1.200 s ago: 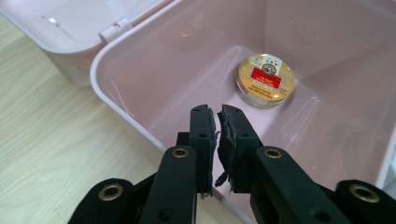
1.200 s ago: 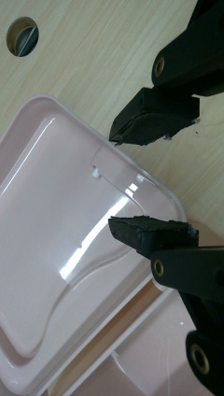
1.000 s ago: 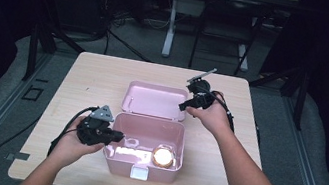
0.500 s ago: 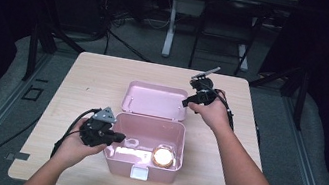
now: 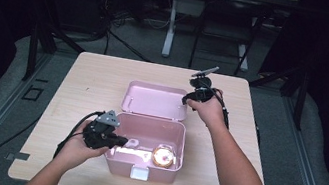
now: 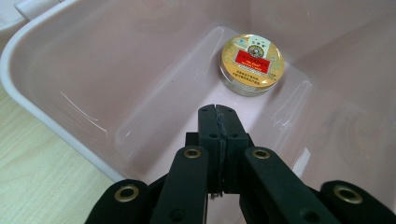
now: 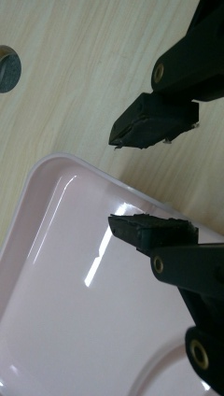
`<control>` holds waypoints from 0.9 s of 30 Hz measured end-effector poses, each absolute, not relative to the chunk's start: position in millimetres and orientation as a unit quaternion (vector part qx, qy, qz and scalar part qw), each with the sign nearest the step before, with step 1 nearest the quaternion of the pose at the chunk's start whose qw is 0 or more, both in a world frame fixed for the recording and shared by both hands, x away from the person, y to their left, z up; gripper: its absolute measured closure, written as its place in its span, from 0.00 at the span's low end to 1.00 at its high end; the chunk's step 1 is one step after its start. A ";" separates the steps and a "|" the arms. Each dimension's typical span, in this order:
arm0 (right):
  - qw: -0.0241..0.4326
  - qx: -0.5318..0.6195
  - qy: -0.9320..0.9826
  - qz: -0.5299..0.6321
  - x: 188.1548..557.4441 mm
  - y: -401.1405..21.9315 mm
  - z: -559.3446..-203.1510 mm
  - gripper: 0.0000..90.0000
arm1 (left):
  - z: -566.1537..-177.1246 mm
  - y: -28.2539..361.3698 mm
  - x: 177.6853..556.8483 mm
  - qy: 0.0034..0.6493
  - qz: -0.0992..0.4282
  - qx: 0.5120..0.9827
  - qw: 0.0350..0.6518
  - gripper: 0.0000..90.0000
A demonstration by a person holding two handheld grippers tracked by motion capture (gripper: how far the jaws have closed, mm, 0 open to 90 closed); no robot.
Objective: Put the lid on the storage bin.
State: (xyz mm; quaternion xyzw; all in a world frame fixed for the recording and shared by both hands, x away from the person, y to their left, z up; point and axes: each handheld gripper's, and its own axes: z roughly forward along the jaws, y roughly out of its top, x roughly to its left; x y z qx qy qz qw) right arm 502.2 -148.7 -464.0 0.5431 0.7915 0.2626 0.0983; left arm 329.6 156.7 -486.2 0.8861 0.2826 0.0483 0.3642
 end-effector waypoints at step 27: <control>0.090 0.597 0.747 0.279 527.6 -138.7 -483.9 0.75 | -486.9 155.5 329.2 0.276 0.047 0.890 0.360 1.00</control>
